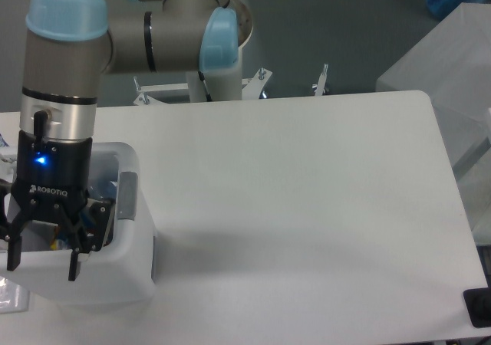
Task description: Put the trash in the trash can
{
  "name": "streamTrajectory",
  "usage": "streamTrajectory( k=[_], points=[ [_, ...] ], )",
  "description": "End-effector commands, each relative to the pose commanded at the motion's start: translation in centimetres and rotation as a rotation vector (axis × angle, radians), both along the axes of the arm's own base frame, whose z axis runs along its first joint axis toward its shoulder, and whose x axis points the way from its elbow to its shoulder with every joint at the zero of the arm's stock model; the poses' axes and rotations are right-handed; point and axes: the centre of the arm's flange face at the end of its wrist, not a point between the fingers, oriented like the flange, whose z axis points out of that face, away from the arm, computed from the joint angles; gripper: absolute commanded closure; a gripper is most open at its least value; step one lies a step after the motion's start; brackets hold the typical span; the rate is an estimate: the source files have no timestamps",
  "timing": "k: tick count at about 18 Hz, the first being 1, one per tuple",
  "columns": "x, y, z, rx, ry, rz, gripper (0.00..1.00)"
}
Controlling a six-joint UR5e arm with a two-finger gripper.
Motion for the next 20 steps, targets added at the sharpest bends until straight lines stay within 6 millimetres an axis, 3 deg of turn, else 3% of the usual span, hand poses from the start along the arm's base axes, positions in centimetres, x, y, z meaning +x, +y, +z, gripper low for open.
streamTrajectory(
  k=[2,3,6,12,14,20],
  points=[
    [-1.3,-0.4,-0.1,-0.006,0.012,0.022,0.06],
    [-3.7,-1.1,-0.3,-0.008,0.005,0.064,0.00],
    [-10.1,-3.6,-0.9,-0.014,-0.014,0.177,0.00],
    [-24.6,-8.6,1.6,0.032,0.045,0.363,0.00],
    [-27.0,-10.9,2.6,0.030,0.091,0.378,0.00],
    [-30.6,-15.3,4.8,-0.021,0.213,0.358,0.00]
  ],
)
